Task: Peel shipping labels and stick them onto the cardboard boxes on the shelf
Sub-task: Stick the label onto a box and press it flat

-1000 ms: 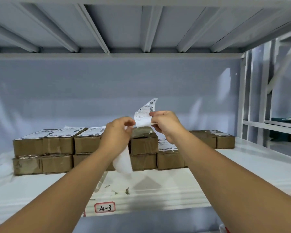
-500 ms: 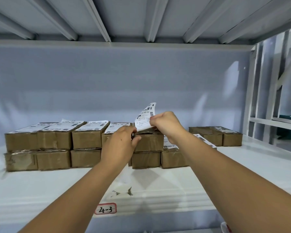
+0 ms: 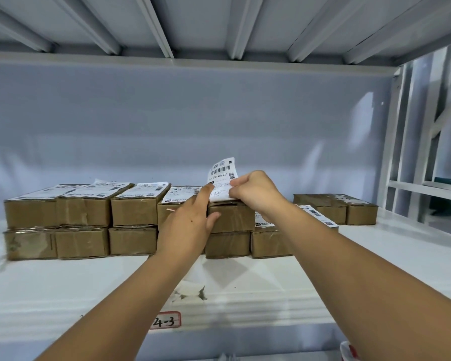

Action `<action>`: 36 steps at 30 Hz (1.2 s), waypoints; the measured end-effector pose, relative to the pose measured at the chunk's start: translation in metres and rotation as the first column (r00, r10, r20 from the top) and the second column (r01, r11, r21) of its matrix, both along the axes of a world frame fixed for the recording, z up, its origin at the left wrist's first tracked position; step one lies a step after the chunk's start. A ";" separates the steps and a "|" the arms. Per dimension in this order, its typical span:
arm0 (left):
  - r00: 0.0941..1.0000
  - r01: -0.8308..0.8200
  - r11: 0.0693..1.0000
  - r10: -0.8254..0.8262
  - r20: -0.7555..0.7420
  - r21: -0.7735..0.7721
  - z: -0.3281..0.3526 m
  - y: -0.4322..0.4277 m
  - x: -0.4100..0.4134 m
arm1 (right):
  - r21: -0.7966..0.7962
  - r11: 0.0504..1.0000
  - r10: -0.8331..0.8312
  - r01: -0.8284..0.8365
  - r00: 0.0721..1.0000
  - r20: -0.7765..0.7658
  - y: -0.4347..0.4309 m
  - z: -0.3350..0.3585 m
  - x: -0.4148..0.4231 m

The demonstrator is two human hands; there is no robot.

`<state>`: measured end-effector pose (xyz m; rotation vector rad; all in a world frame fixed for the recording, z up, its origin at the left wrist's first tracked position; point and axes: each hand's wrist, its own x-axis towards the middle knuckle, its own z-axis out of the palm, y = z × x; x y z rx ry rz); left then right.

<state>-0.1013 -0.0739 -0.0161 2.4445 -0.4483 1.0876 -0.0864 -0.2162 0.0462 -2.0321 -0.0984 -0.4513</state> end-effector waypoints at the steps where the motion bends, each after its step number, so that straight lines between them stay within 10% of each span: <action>1: 1.000 -0.017 1.000 0.017 0.001 0.021 0.001 0.000 0.000 | -0.027 1.000 0.002 -0.002 1.000 0.001 0.000 0.000 0.000; 36: 0.970 -0.185 0.871 0.236 -0.056 0.456 0.030 -0.005 -0.019 | -0.192 0.978 -0.073 0.077 0.997 0.026 0.008 0.003 -0.004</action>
